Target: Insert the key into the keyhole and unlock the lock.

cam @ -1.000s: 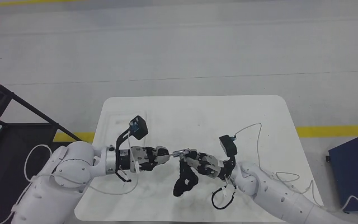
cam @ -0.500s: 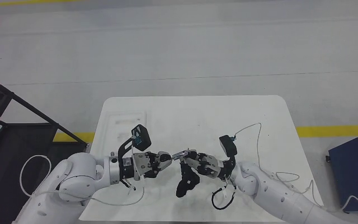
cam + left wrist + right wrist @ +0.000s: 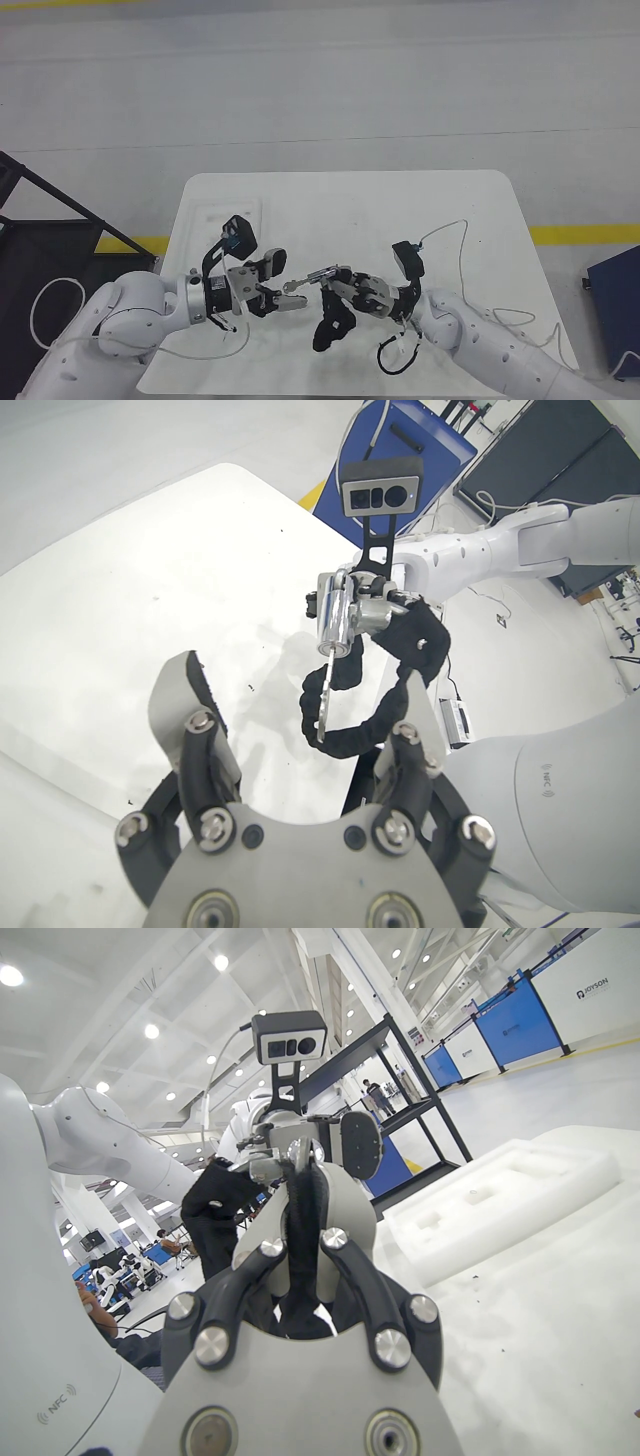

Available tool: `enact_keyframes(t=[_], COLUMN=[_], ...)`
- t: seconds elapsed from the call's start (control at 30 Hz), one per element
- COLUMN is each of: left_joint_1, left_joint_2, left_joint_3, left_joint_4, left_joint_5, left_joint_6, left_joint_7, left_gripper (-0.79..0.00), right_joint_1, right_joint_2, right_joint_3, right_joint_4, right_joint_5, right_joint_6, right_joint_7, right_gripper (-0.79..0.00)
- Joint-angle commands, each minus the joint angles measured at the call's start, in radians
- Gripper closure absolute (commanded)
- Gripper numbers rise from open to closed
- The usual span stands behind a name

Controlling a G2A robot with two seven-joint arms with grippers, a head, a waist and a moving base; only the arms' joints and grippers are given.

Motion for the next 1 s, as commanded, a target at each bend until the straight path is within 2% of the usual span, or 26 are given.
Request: enact_keyframes(t=[0.0, 0.2, 0.33, 0.47, 0.6, 0.63, 0.77, 0.87, 0.93, 0.97], left_joint_1=[0.016, 0.065, 0.053, 0.028, 0.012, 0.010, 0.007, 0.008, 0.010, 0.011], left_joint_2=[0.000, 0.004, 0.007, 0.007, 0.003, 0.002, -0.002, -0.004, -0.004, -0.004], left_joint_3=[-0.018, -0.055, -0.065, -0.041, -0.013, -0.008, 0.001, -0.002, -0.005, -0.006], left_joint_4=[0.008, 0.037, 0.054, 0.064, 0.081, 0.082, 0.082, 0.080, 0.080, 0.080], left_joint_5=[-0.027, -0.179, -0.278, -0.274, -0.204, -0.192, -0.153, -0.140, -0.139, -0.138], left_joint_6=[-0.011, -0.047, -0.050, -0.066, -0.065, -0.065, -0.062, -0.059, -0.060, -0.061], left_joint_7=[0.018, -0.008, -0.074, -0.123, -0.097, -0.087, -0.049, -0.028, -0.022, -0.021], left_gripper=[-0.785, -0.785, -0.785, -0.785, -0.785, -0.763, -0.545, -0.425, -0.409, -0.431], right_joint_1=[-0.020, -0.071, -0.088, -0.084, -0.096, -0.098, -0.105, -0.105, -0.104, -0.103], right_joint_2=[0.002, 0.003, -0.006, -0.016, -0.028, -0.031, -0.045, -0.055, -0.062, -0.065], right_joint_3=[0.032, 0.078, 0.084, 0.100, 0.110, 0.111, 0.112, 0.110, 0.109, 0.109], right_joint_4=[-0.002, -0.006, -0.005, -0.020, -0.036, -0.039, -0.043, -0.042, -0.040, -0.035], right_joint_5=[0.010, 0.037, 0.109, 0.111, 0.103, 0.103, 0.109, 0.114, 0.115, 0.108], right_joint_6=[-0.001, 0.003, -0.002, -0.012, -0.016, -0.016, -0.016, -0.016, -0.016, -0.016], right_joint_7=[-0.018, -0.002, 0.044, 0.088, 0.105, 0.109, 0.128, 0.146, 0.158, 0.171], right_gripper=[0.000, 0.000, 0.000, 0.000, 0.000, 0.000, 0.000, 0.000, 0.000, 0.000])
